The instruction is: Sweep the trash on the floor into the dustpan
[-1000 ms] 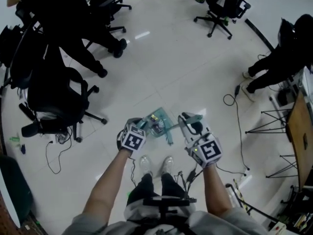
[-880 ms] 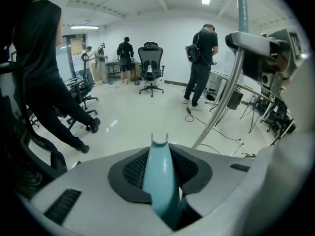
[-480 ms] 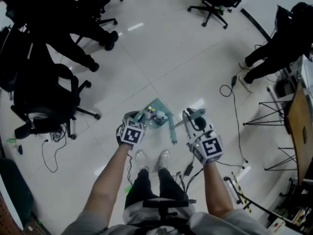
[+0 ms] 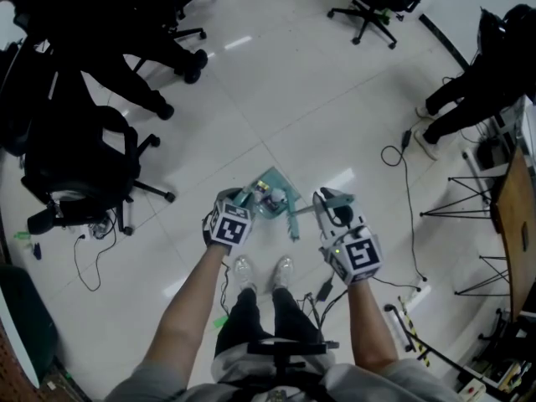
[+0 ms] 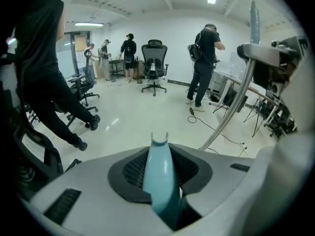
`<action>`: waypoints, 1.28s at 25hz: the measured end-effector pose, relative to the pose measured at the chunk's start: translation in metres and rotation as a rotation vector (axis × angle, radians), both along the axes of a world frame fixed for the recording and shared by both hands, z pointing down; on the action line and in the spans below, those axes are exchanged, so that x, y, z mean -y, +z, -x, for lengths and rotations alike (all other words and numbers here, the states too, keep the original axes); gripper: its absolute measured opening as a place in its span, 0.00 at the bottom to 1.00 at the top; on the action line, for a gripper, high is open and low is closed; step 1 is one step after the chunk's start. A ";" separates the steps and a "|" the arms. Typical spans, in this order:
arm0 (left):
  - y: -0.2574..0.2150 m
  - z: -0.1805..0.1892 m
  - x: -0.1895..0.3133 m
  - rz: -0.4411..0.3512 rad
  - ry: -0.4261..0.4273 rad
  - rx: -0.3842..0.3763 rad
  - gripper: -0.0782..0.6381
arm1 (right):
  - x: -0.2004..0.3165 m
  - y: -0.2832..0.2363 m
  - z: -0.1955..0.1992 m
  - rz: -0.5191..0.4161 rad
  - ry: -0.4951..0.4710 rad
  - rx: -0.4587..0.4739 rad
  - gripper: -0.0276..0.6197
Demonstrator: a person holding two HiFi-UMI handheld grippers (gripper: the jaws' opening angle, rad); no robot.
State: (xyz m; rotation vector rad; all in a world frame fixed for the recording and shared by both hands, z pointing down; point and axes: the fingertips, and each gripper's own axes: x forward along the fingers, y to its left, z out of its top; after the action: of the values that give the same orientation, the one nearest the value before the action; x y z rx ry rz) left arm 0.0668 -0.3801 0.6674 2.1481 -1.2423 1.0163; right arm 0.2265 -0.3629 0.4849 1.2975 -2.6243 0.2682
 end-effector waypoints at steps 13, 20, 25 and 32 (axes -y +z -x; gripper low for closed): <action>0.000 0.001 0.002 0.015 -0.002 -0.003 0.25 | 0.003 0.001 0.012 0.009 -0.029 0.018 0.14; 0.002 0.002 0.007 0.030 0.002 0.011 0.25 | 0.003 0.000 0.018 0.011 -0.044 0.002 0.14; 0.002 0.001 -0.004 0.068 0.011 -0.013 0.30 | -0.005 -0.009 0.024 0.006 -0.069 -0.001 0.14; -0.044 0.013 -0.005 -0.015 0.003 -0.103 0.42 | -0.002 -0.025 0.041 -0.049 -0.135 0.013 0.14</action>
State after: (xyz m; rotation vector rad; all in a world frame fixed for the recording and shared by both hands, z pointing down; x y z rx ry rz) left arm 0.0536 -0.3746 0.6232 2.1847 -1.2021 0.8880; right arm 0.1850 -0.3609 0.4604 1.1289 -2.7305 0.1934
